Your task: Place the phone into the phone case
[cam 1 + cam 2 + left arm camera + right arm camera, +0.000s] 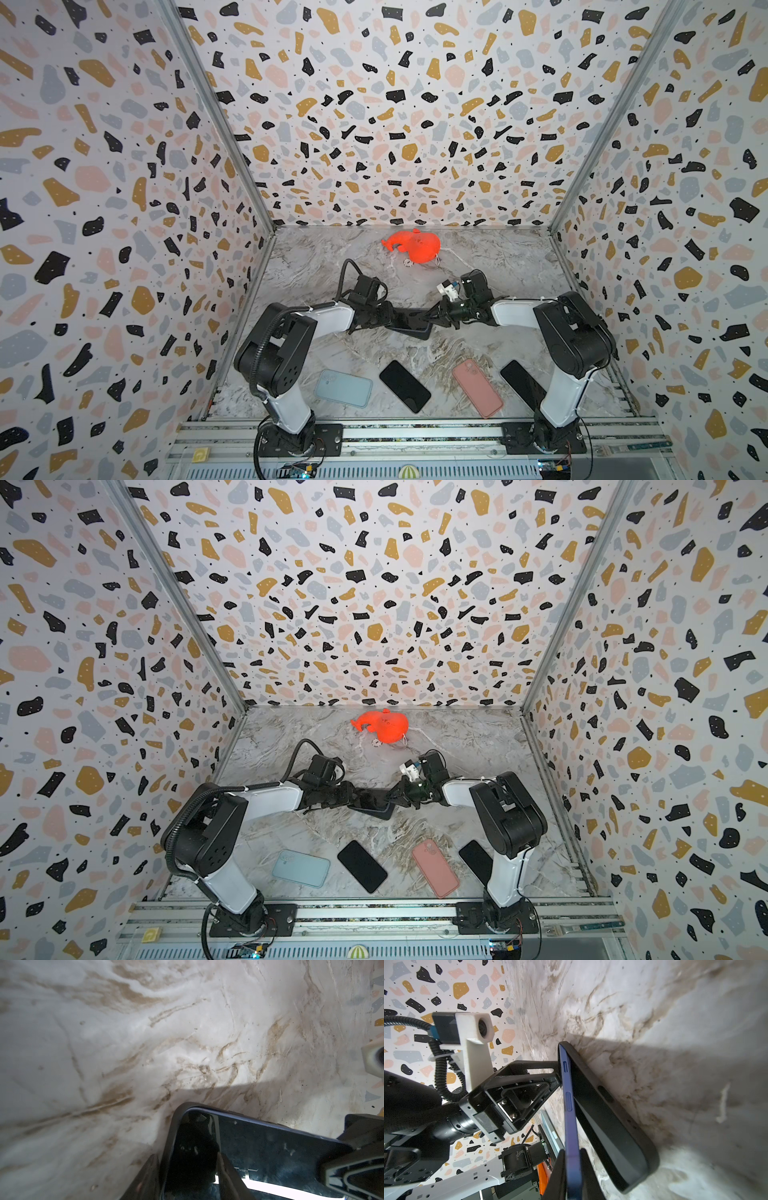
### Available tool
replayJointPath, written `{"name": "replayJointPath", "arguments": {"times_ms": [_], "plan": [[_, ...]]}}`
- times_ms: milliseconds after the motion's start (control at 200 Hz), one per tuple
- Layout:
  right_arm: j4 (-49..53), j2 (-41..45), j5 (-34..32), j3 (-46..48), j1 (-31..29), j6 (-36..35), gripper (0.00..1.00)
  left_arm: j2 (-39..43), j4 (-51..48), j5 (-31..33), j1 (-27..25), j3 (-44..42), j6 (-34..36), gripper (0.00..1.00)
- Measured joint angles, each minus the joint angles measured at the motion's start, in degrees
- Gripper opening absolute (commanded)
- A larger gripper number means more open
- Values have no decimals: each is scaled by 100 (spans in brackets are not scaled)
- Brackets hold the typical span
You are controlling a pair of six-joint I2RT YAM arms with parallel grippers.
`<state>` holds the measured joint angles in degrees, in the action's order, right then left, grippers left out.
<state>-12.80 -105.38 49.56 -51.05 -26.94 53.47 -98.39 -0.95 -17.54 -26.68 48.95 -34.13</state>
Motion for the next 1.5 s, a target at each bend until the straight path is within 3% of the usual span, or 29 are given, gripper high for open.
{"name": "replayJointPath", "arguments": {"times_ms": [405,891,1497], "plan": [[-37,-46,-81,0,-33,-105,8,9,105,7,0,-59,-24,44],[636,-72,-852,-11,-260,-426,40,4,247,-2,-13,-133,-24,42],[1930,859,-1906,-46,-291,-903,47,-44,409,-68,-37,-184,-15,41]]}}
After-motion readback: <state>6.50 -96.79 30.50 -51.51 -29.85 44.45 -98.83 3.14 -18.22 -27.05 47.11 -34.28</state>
